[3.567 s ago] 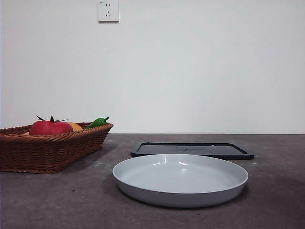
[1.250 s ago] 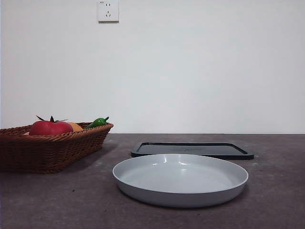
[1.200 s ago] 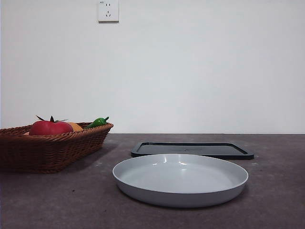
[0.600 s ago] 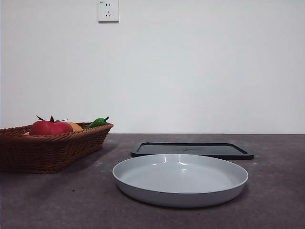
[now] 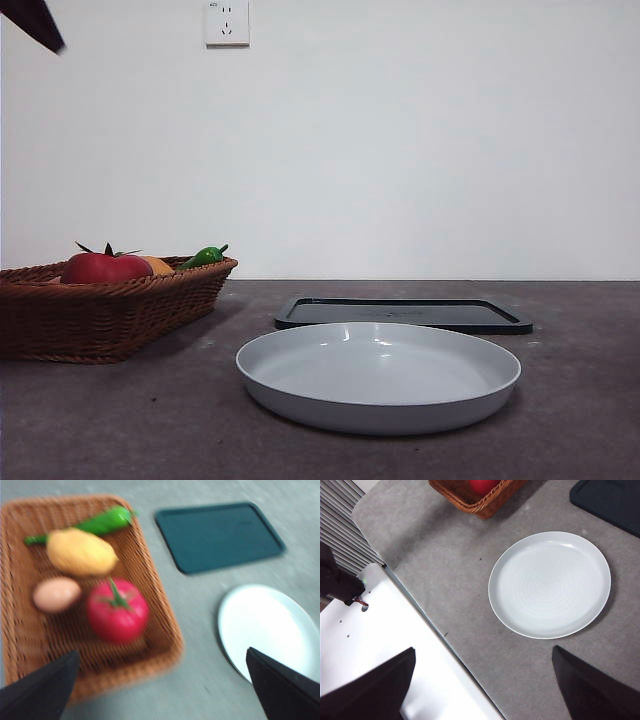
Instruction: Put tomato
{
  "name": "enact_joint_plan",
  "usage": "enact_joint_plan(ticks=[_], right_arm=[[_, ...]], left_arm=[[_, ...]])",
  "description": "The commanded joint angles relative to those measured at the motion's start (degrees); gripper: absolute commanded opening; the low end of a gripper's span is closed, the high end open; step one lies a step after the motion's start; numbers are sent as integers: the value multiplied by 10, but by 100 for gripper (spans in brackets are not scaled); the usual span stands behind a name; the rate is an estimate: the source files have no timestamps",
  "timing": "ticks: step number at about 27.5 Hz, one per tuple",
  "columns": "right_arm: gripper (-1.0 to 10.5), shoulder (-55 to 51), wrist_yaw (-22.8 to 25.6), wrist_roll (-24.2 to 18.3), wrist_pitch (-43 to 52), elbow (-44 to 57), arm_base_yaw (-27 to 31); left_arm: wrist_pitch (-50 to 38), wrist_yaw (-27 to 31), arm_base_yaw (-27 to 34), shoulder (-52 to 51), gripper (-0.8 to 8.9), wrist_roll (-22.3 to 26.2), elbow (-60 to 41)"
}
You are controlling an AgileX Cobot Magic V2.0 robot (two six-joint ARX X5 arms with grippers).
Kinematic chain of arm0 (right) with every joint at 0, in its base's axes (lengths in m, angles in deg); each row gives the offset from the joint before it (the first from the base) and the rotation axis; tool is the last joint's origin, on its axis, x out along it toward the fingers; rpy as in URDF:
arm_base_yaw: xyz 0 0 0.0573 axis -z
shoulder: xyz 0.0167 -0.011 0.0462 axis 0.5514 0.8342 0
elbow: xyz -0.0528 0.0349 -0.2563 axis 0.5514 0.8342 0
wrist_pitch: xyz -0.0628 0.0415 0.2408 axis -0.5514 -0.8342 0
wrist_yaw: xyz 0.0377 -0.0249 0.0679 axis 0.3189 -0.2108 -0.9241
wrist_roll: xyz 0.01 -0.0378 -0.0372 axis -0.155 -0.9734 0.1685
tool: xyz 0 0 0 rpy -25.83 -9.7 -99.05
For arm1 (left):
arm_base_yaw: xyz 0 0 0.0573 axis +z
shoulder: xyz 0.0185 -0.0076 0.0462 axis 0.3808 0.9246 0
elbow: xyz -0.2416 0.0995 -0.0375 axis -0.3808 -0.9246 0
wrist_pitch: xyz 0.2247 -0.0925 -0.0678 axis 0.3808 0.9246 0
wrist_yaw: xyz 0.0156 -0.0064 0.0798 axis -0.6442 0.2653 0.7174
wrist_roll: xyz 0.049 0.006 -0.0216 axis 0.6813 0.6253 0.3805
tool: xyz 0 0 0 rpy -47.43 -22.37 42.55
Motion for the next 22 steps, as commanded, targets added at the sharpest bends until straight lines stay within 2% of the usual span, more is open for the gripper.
enact_joint_plan(ticks=[1, 9, 22], right_arm=[[434, 4, -1, -4, 8, -10, -3], [434, 4, -1, -4, 14, -10, -3], [433, 4, -1, -4, 14, -10, -3]], left_arm=[[-43, 7, -1, 42, 531, 4, 12], [-139, 51, -11, 159, 531, 61, 12], [-220, 56, -14, 299, 531, 78, 12]])
